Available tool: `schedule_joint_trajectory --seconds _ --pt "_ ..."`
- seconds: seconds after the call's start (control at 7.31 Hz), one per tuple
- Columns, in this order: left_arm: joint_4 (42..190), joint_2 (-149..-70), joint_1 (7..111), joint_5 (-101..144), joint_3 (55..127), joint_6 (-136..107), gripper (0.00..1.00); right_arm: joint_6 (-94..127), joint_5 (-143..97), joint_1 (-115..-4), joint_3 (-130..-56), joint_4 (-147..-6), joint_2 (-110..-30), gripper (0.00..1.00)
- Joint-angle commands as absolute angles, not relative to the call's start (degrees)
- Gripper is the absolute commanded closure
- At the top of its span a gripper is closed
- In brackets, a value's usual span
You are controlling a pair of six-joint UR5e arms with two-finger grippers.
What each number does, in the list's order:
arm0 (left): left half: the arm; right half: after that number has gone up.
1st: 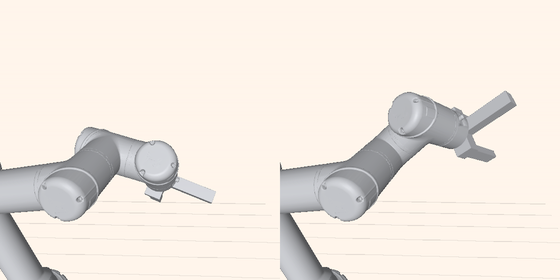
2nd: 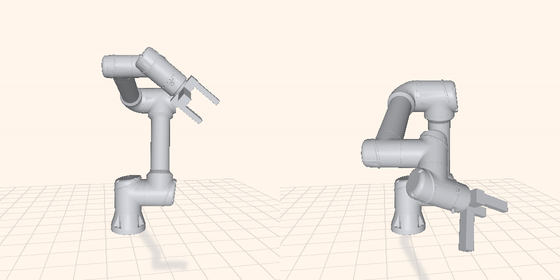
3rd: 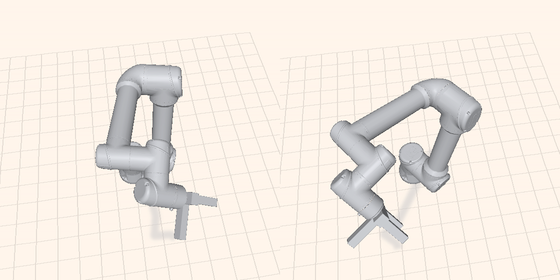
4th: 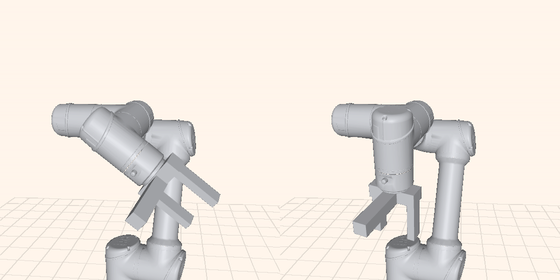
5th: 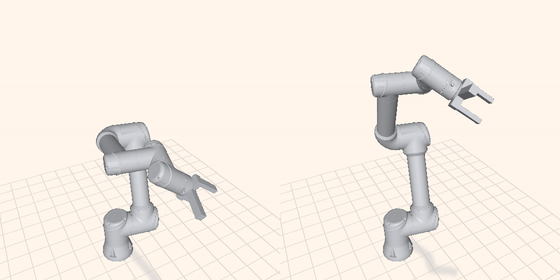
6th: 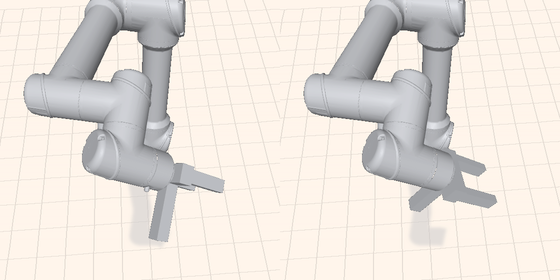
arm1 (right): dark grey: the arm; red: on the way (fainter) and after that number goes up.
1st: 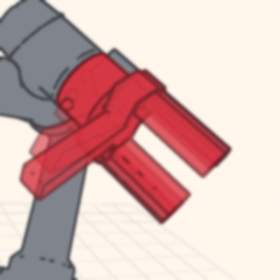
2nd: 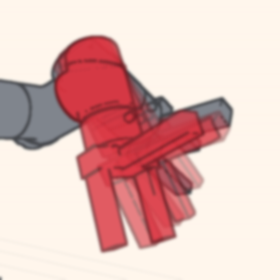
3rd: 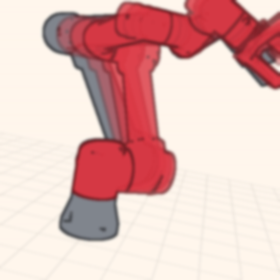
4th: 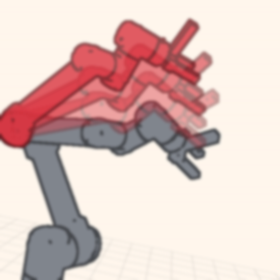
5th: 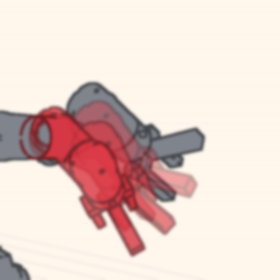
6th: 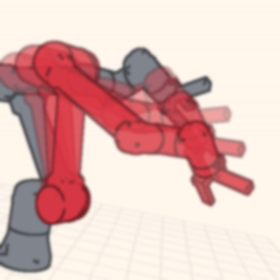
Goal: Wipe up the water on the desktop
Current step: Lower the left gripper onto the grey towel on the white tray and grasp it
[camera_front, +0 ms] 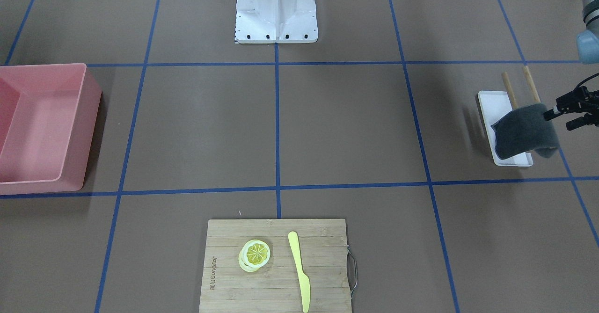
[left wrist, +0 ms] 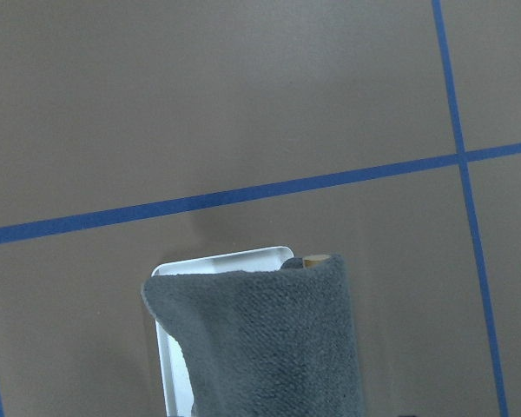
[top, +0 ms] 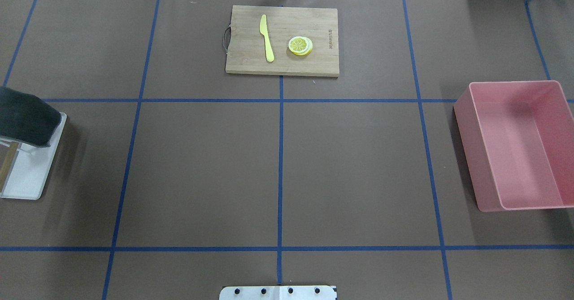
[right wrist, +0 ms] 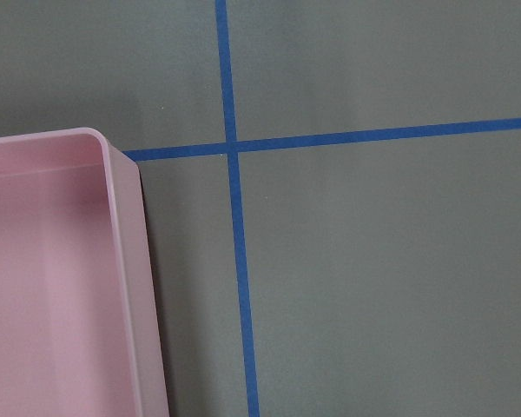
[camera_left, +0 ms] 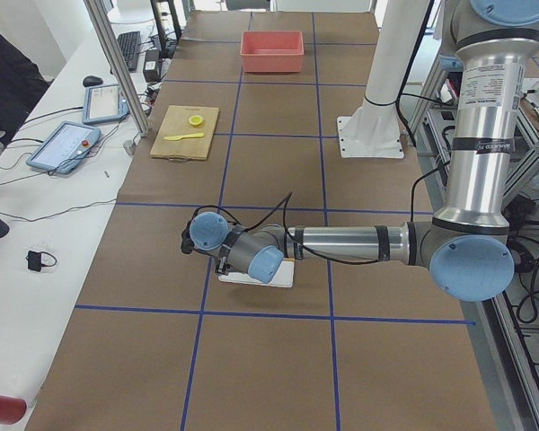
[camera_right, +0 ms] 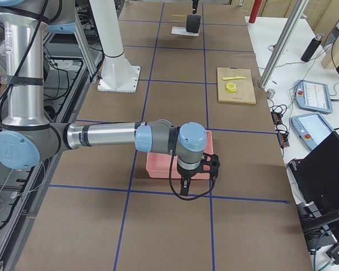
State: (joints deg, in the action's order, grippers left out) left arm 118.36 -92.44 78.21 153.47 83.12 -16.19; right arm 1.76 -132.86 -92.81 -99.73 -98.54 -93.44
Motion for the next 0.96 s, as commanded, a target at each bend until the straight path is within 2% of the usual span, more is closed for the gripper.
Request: schedule_joint_trajectory --seconds 0.0,0.27,0.82 --pt "119.4 -92.5 77.3 153.3 82.0 -16.2 0.14 1.8 -132.9 -92.8 -99.7 -98.6 -93.4 0.00" --pt "122.2 -92.5 77.3 153.4 80.8 -16.3 0.30 1.8 -132.9 -92.8 -99.7 -98.6 -93.4 0.00" --pt "122.2 -92.5 77.3 153.5 81.1 -16.3 0.54 1.8 -132.9 -92.7 -99.6 -98.5 -93.4 0.00"
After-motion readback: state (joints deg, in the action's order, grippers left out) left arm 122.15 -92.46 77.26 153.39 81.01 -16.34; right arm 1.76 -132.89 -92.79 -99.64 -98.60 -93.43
